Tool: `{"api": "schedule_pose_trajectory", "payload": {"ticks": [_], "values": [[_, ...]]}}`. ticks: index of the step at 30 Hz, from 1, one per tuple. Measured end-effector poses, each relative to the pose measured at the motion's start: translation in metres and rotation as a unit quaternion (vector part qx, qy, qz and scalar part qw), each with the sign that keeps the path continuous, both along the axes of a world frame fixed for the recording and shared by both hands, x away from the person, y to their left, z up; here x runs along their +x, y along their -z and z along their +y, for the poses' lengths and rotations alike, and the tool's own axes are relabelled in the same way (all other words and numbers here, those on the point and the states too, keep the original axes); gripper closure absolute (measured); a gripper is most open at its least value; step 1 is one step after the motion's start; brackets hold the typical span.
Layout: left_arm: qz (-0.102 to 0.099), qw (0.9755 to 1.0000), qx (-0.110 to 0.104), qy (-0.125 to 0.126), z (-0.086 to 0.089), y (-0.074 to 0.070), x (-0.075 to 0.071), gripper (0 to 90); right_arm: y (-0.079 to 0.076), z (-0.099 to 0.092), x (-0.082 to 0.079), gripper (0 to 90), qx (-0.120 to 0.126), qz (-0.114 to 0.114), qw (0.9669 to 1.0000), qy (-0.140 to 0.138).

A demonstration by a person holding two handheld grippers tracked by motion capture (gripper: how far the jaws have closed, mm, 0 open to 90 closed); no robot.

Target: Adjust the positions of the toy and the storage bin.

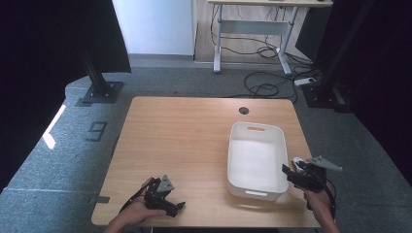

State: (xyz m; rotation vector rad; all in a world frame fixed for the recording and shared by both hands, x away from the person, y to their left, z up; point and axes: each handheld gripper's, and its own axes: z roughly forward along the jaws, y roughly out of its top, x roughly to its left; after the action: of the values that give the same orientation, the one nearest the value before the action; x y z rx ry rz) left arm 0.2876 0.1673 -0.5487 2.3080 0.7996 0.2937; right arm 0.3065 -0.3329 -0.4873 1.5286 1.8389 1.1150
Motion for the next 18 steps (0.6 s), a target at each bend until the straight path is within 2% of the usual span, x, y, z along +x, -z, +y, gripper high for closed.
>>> {"api": "schedule_pose_trajectory", "payload": {"ticks": [6, 11, 12, 18], "values": [[0.0, 1.0, 0.001, 0.0, 0.0, 0.0, 0.0, 0.0, 0.004, 0.004, 0.002, 27.9, -0.008, 0.005, 1.0, -0.003], [0.0, 1.0, 0.0, 0.0, 0.0, 0.0, 0.0, 0.0, 0.008, 0.006, 0.003, 33.4, -0.014, 0.012, 0.9998, -0.004], [0.0, 1.0, 0.001, 0.0, 0.0, 0.0, 0.0, 0.0, 0.01, 0.006, 0.004, 35.7, -0.015, 0.019, 0.9997, -0.009], [0.0, 1.0, 0.001, 0.0, 0.0, 0.0, 0.0, 0.0, 0.012, 0.008, 0.005, 41.7, -0.014, 0.024, 0.9994, -0.018]]}}
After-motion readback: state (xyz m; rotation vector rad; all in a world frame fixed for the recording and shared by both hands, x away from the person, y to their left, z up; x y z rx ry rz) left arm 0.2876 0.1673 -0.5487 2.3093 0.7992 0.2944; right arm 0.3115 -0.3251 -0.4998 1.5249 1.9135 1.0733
